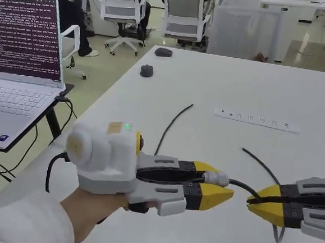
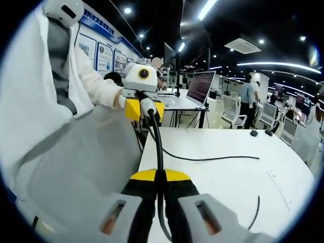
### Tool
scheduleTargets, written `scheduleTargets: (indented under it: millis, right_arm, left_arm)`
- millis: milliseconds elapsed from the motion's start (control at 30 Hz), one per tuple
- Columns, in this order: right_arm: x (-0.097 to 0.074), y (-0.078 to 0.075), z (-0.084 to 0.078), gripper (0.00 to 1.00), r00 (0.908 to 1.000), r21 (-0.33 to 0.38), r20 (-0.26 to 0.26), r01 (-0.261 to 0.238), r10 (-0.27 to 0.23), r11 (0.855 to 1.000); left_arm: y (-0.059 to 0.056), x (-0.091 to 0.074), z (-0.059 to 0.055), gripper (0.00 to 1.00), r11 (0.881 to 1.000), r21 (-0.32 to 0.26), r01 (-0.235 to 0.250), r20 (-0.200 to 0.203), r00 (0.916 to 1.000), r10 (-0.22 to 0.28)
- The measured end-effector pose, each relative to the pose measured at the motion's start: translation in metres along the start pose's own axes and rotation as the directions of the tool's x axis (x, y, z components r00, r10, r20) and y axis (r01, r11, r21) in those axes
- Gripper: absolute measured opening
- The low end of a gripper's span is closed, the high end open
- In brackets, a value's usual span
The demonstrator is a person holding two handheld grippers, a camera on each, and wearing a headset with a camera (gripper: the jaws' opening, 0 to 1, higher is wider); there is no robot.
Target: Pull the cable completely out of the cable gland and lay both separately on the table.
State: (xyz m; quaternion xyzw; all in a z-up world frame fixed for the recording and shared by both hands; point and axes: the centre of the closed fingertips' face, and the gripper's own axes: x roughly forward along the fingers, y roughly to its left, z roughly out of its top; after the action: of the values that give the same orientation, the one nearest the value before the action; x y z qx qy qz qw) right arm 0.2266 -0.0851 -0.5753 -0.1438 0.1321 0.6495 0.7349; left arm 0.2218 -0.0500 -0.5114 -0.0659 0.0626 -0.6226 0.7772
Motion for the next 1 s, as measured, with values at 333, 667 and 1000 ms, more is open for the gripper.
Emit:
scheduleTargets:
  millis: [333,667,1000]
  right_arm:
    - [-0.001,0.0,-0.019,0.02,0.9992,0.028,-0.039,-0.001,0.002,1.0]
    - [-0.001,-0.001,0.038,0.21,0.9937,0.064,0.111,-0.021,0.014,0.998]
    - [0.015,0.014,0.065,0.14,0.9859,0.024,0.142,-0.093,0.088,0.995]
  left_arm:
    - [0.0,-0.001,-0.003,0.16,1.0,0.021,0.004,-0.015,0.9999,-0.003]
    - [-0.002,0.0,-0.012,0.16,0.999,0.054,0.002,-0.057,0.9983,0.001]
    - [-0.004,0.001,-0.011,0.16,0.997,0.072,0.006,-0.062,0.9981,-0.001]
